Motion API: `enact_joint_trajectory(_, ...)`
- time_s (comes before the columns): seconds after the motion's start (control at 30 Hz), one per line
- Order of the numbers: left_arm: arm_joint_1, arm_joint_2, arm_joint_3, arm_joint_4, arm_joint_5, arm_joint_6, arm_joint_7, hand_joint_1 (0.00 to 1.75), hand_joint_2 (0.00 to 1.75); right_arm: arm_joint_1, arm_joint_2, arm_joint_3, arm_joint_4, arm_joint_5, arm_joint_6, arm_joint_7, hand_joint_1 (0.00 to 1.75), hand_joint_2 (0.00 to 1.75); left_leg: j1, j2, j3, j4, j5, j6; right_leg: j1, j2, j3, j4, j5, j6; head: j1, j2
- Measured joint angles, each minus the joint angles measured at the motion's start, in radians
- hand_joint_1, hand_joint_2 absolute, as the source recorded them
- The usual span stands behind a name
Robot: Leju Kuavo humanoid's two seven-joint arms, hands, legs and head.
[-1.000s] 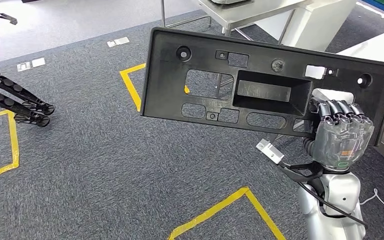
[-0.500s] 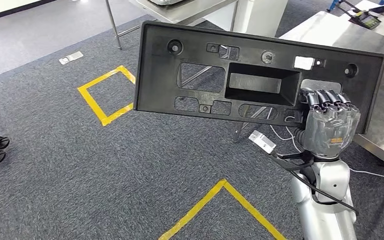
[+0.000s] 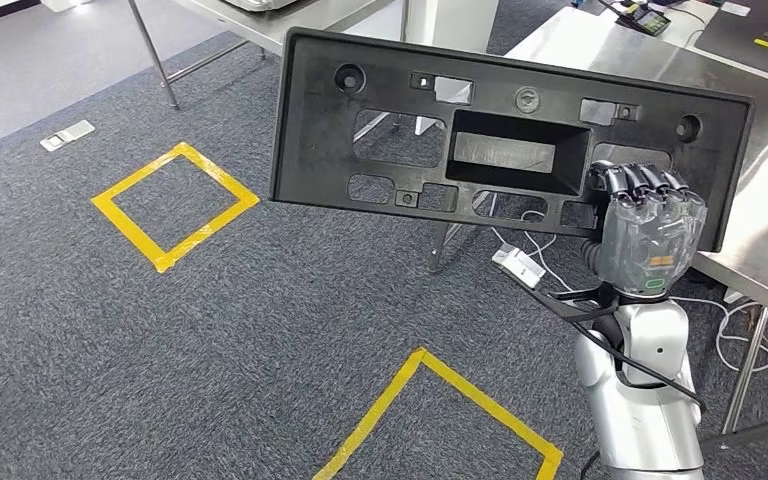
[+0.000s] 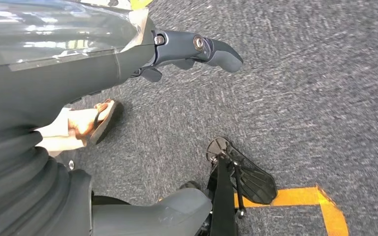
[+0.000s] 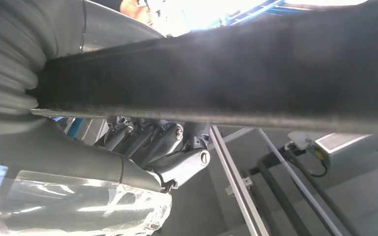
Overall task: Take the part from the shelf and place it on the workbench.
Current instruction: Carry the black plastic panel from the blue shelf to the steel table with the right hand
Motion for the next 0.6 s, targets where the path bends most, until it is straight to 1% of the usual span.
enact_joint_trajectory(0.03,0.000,0.000,0.001,0.000,0.000,0.000,-0.002,0.00,1.75,-0.010,0.001,0.003,0.009,0.000,0.000,-0.002,1.75,1.75,-0.002,0.011,0.004,-0.001,-0.004,-0.005,0.002,-0.027,0.036,-0.068,0.025,0.001,0.000,0.000)
enact_joint_trajectory(0.07,0.000,-0.001,0.001,0.000,0.000,0.000,-0.004,0.00,1.75,-0.022,0.003,0.005,0.017,0.000,0.000,-0.003,1.75,1.75,-0.005,0.020,0.009,-0.001,-0.007,-0.011,0.007,-0.048,0.062,-0.118,0.042,-0.003,0.000,0.000)
enact_joint_trajectory(0.1,0.000,-0.001,0.001,0.000,0.000,0.000,-0.007,0.00,1.75,-0.032,0.006,0.008,0.026,0.001,0.000,-0.003,1.75,1.75,-0.008,0.029,0.013,-0.002,-0.011,-0.017,0.012,-0.060,0.074,-0.140,0.050,-0.012,0.000,0.000)
enact_joint_trajectory(0.13,0.000,-0.002,0.001,0.000,0.000,-0.001,-0.010,0.00,1.75,-0.041,0.008,0.010,0.034,0.003,0.000,-0.003,1.75,1.75,-0.011,0.040,0.018,-0.004,-0.014,-0.022,0.018,-0.057,0.074,-0.140,0.051,-0.022,-0.001,0.000)
enact_joint_trajectory(0.17,-0.001,-0.003,0.001,0.000,0.000,-0.002,-0.012,0.00,1.75,-0.048,0.010,0.012,0.041,0.006,0.000,-0.001,1.75,1.75,-0.011,0.051,0.023,-0.006,-0.017,-0.027,0.019,-0.043,0.074,-0.143,0.053,-0.031,-0.001,0.000)
enact_joint_trajectory(0.2,-0.003,-0.003,0.001,0.000,0.000,-0.003,-0.014,0.00,1.75,-0.052,0.012,0.013,0.046,0.010,0.000,0.000,1.75,1.75,-0.008,0.050,0.026,-0.004,-0.022,-0.033,0.012,-0.029,0.076,-0.145,0.054,-0.039,-0.003,0.000)
enact_joint_trajectory(0.23,-0.004,-0.004,0.002,0.000,0.000,-0.004,-0.015,0.00,1.75,-0.055,0.014,0.014,0.050,0.014,0.000,0.003,1.75,1.75,-0.005,0.034,0.023,0.011,-0.034,-0.037,0.005,-0.016,0.078,-0.147,0.056,-0.048,-0.005,0.000)
enact_joint_trajectory(0.27,-0.004,-0.004,0.002,0.000,-0.001,-0.006,-0.017,0.00,1.75,-0.059,0.017,0.015,0.054,0.017,0.000,0.007,1.75,1.75,-0.002,0.007,0.009,0.045,-0.056,-0.041,-0.002,-0.004,0.081,-0.149,0.057,-0.057,-0.007,0.000)
enact_joint_trajectory(0.3,-0.003,-0.004,0.002,0.000,-0.001,-0.008,-0.018,0.00,1.75,-0.062,0.021,0.016,0.058,0.020,0.000,0.010,1.75,1.75,0.001,-0.026,-0.018,0.103,-0.087,-0.044,-0.006,0.007,0.082,-0.150,0.058,-0.065,-0.010,0.000)
enact_joint_trajectory(0.33,-0.002,-0.004,0.002,0.000,-0.001,-0.010,-0.018,0.00,1.75,-0.065,0.025,0.017,0.062,0.022,0.000,0.013,1.75,1.75,0.001,-0.049,-0.056,0.177,-0.121,-0.045,-0.005,0.020,0.082,-0.150,0.058,-0.071,-0.011,0.000)
enact_joint_trajectory(0.37,0.000,-0.004,0.002,0.000,-0.002,-0.012,-0.019,0.00,1.75,-0.066,0.029,0.019,0.066,0.024,0.000,0.014,1.75,1.75,0.001,-0.060,-0.095,0.247,-0.146,-0.046,-0.002,0.034,0.083,-0.150,0.057,-0.074,-0.012,0.000)
enact_joint_trajectory(0.4,0.001,-0.004,0.002,0.000,-0.002,-0.013,-0.019,0.00,1.75,-0.067,0.032,0.021,0.070,0.025,0.000,0.015,1.75,1.75,0.001,-0.064,-0.125,0.293,-0.153,-0.046,-0.001,0.050,0.084,-0.150,0.057,-0.075,-0.012,0.000)
enact_joint_trajectory(0.43,0.002,-0.004,0.002,0.000,-0.002,-0.015,-0.020,0.00,1.75,-0.067,0.033,0.022,0.074,0.027,0.000,0.015,1.75,1.75,0.001,-0.065,-0.138,0.299,-0.138,-0.046,0.000,0.066,0.085,-0.150,0.057,-0.075,-0.013,0.000)
enact_joint_trajectory(0.47,0.003,-0.004,0.002,0.000,-0.002,-0.017,-0.021,0.00,1.75,-0.067,0.034,0.022,0.077,0.028,0.000,0.015,1.75,1.75,0.002,-0.067,-0.129,0.264,-0.105,-0.044,0.000,0.081,0.087,-0.150,0.057,-0.075,-0.013,0.000)
enact_joint_trajectory(0.5,0.003,-0.004,0.002,0.000,-0.002,-0.019,-0.022,0.00,1.75,-0.068,0.035,0.023,0.080,0.029,0.000,0.016,1.75,1.75,0.004,-0.077,-0.105,0.197,-0.061,-0.042,0.000,0.095,0.089,-0.149,0.057,-0.074,-0.013,0.000)
enact_joint_trajectory(0.53,0.003,-0.003,0.002,0.000,-0.002,-0.021,-0.023,0.00,1.75,-0.069,0.035,0.023,0.083,0.029,0.000,0.016,1.75,1.75,0.005,-0.098,-0.076,0.122,-0.023,-0.039,0.003,0.108,0.089,-0.147,0.056,-0.072,-0.013,0.000)
enact_joint_trajectory(0.57,0.003,-0.003,0.001,0.000,-0.002,-0.022,-0.023,0.00,1.75,-0.071,0.036,0.023,0.085,0.029,0.000,0.017,1.75,1.75,0.007,-0.114,-0.052,0.062,0.004,-0.036,0.005,0.121,0.088,-0.145,0.054,-0.069,-0.012,0.000)
enact_joint_trajectory(0.6,0.003,-0.003,0.001,0.000,-0.002,-0.023,-0.024,0.00,1.75,-0.073,0.036,0.023,0.087,0.028,0.000,0.018,1.75,1.75,0.007,-0.125,-0.037,0.024,0.018,-0.033,0.008,0.132,0.085,-0.144,0.053,-0.065,-0.012,0.000)
